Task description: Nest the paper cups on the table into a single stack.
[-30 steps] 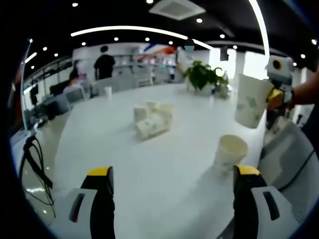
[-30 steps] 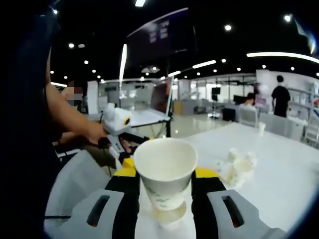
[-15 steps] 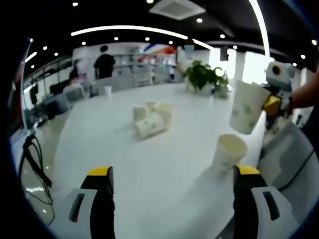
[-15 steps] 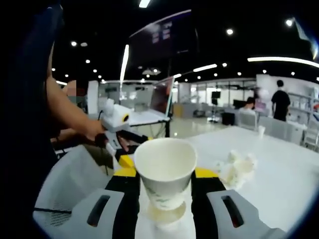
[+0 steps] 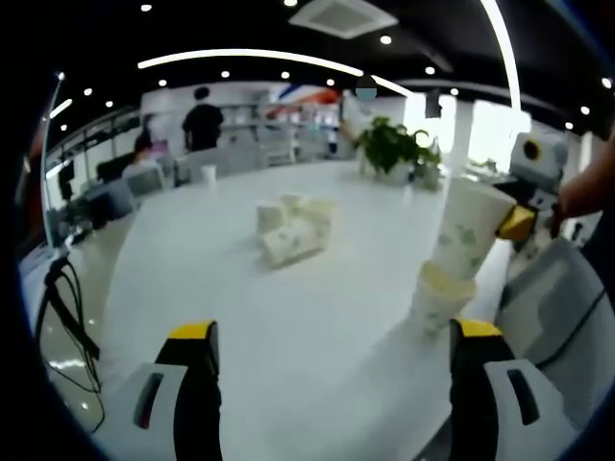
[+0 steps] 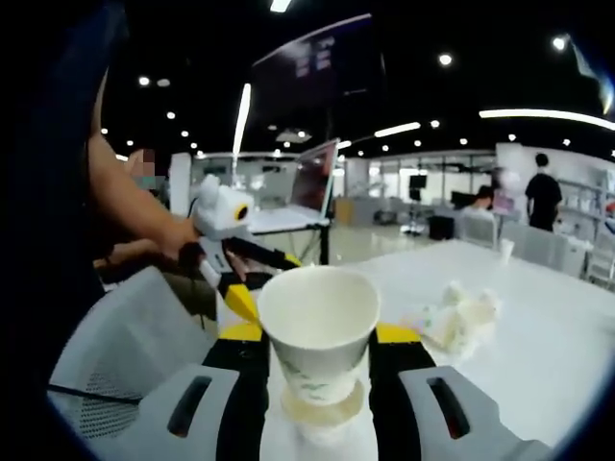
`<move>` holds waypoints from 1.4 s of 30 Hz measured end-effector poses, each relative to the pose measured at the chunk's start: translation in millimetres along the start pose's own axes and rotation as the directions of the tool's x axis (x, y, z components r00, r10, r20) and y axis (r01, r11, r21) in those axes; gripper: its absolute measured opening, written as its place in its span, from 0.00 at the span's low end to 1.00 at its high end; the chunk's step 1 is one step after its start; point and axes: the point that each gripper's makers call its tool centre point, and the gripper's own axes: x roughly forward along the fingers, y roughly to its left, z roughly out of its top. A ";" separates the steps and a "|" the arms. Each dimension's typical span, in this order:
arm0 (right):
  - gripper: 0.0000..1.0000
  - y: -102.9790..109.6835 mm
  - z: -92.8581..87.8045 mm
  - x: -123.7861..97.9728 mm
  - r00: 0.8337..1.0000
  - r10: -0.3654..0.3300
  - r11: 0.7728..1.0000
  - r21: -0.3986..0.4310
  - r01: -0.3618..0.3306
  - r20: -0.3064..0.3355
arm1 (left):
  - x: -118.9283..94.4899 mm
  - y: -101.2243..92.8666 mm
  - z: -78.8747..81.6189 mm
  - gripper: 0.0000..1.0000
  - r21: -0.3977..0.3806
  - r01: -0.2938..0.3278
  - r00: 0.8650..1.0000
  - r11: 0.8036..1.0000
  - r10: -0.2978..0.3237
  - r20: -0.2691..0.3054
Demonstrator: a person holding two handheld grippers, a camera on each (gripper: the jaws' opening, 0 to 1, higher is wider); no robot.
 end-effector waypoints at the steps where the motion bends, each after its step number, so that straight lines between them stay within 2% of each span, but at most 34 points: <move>1: 0.38 0.1 -1.0 0.2 1.000 -0.002 1.000 0.000 0.002 -0.002 | -0.1 0.0 -0.1 0.98 -0.001 0.000 1.000 1.000 0.000 0.000; 16: 0.38 0.4 -31.5 5.3 0.998 -0.004 1.000 0.030 0.006 -0.055 | 2.0 -0.2 -1.7 0.98 -0.008 -0.004 1.000 1.000 0.004 -0.001; 28: 0.38 0.3 -43.0 6.6 0.996 -0.008 0.999 0.047 0.012 -0.086 | 3.5 -1.3 -2.8 0.98 -0.016 -0.004 1.000 1.000 0.004 0.000; 42: 0.39 6.3 -61.8 10.3 0.987 -0.001 0.999 0.036 0.007 -0.160 | -0.5 -2.6 -3.8 0.98 -0.023 -0.006 1.000 1.000 0.006 0.001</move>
